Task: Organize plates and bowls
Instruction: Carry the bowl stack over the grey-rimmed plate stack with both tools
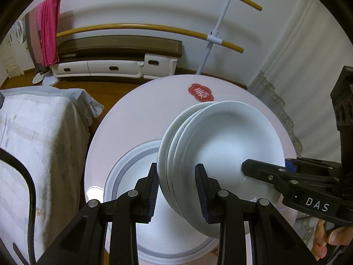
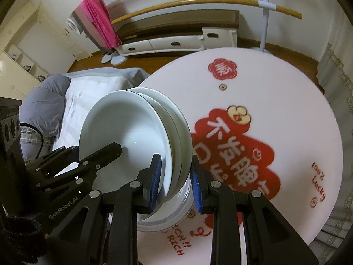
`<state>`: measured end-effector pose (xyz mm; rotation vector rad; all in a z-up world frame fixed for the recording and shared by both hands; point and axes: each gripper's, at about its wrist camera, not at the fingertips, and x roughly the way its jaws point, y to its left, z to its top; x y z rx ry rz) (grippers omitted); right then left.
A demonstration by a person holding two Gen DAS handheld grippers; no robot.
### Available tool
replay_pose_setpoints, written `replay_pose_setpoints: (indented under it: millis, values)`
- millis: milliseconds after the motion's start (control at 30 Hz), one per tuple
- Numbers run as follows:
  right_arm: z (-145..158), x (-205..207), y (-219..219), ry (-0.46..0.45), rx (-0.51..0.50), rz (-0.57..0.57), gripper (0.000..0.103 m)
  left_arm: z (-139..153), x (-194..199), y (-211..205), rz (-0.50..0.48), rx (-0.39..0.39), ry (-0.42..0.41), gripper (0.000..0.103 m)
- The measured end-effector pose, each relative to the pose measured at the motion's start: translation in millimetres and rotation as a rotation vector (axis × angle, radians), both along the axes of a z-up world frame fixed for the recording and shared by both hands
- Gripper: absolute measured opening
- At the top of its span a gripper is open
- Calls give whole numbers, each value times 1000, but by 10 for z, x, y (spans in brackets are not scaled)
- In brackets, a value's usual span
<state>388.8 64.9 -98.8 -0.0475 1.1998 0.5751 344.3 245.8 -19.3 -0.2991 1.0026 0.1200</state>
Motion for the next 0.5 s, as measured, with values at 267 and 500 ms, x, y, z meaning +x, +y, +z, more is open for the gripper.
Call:
replay_pose_setpoints:
  millis: [267, 500]
  values:
    - [-175, -253, 33, 40, 6, 15, 26, -39, -300, -55, 15, 18, 24, 28]
    - [-291, -397, 95, 62, 1, 25, 26, -75, -370, -45, 20, 17, 51, 28]
